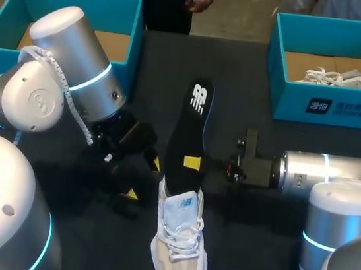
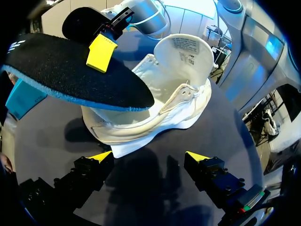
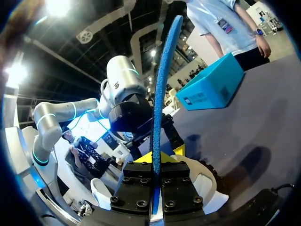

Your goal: Take the shoe out of the shoebox, open the shoe tongue, remove and reinsert the insole, then place the shoe into the shoebox

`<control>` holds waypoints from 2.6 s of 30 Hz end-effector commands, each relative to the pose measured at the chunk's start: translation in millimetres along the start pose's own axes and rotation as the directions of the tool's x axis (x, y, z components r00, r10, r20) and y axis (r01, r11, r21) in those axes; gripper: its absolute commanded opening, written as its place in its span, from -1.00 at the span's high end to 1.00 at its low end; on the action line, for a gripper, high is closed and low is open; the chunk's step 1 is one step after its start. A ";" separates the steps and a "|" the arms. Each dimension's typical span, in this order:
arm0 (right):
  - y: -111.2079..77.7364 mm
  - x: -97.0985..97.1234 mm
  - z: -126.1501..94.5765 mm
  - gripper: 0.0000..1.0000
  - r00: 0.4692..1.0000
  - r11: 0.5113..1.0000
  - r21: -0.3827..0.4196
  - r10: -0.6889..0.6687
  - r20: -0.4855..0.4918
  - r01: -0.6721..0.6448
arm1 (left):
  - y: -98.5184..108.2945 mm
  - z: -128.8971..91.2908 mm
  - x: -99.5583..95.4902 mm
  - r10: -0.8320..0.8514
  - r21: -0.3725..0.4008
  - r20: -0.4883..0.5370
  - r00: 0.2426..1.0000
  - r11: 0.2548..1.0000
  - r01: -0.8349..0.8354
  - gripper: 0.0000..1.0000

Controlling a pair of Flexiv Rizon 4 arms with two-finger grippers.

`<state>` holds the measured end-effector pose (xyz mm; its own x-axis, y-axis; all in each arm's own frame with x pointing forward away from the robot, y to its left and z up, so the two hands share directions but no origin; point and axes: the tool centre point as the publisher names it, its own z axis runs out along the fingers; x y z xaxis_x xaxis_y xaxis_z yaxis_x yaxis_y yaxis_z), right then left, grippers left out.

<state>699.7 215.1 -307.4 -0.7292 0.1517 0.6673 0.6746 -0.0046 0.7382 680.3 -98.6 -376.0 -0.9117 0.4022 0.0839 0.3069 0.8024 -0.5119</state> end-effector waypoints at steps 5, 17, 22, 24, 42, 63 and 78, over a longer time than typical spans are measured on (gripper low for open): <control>-1.6 -2.2 0.3 1.00 1.000 1.000 0.006 0.005 -0.003 -0.005 | -0.2 0.4 -0.3 0.000 -0.001 -0.001 1.000 1.000 0.000 -1.00; -3.9 -0.4 -1.2 1.00 1.000 1.000 0.016 0.001 0.003 -0.001 | -5.4 -1.1 6.2 -0.052 -0.068 0.049 0.997 0.996 0.055 -1.00; -4.0 -0.5 -1.2 1.00 1.000 1.000 0.023 0.001 0.002 -0.001 | -6.0 -0.1 6.3 -0.057 -0.072 0.049 0.997 0.996 0.060 -1.00; -4.2 -0.3 -1.4 1.00 1.000 1.000 0.025 0.000 0.002 0.000 | -5.8 0.6 6.2 -0.060 -0.076 0.048 0.997 0.995 0.064 -1.00; -9.6 -0.7 -10.1 1.00 1.000 1.000 0.026 0.003 -0.015 -0.003 | -5.8 0.6 6.2 -0.060 -0.076 0.048 0.997 0.995 0.064 -1.00; -13.4 -1.2 0.7 1.00 0.999 1.000 0.030 0.004 -0.041 -0.003 | -5.8 0.6 6.2 -0.060 -0.076 0.048 0.997 0.995 0.064 -1.00; -15.1 -4.1 3.5 1.00 0.999 1.000 0.002 -0.007 -0.050 0.008 | -5.8 0.6 6.2 -0.060 -0.076 0.048 0.997 0.995 0.064 -1.00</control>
<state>693.0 214.6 -320.9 -0.7386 0.0977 0.6670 0.6702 -0.0003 0.7422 673.9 -100.6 -373.3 -0.9400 0.3328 0.0753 0.2676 0.8558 -0.4427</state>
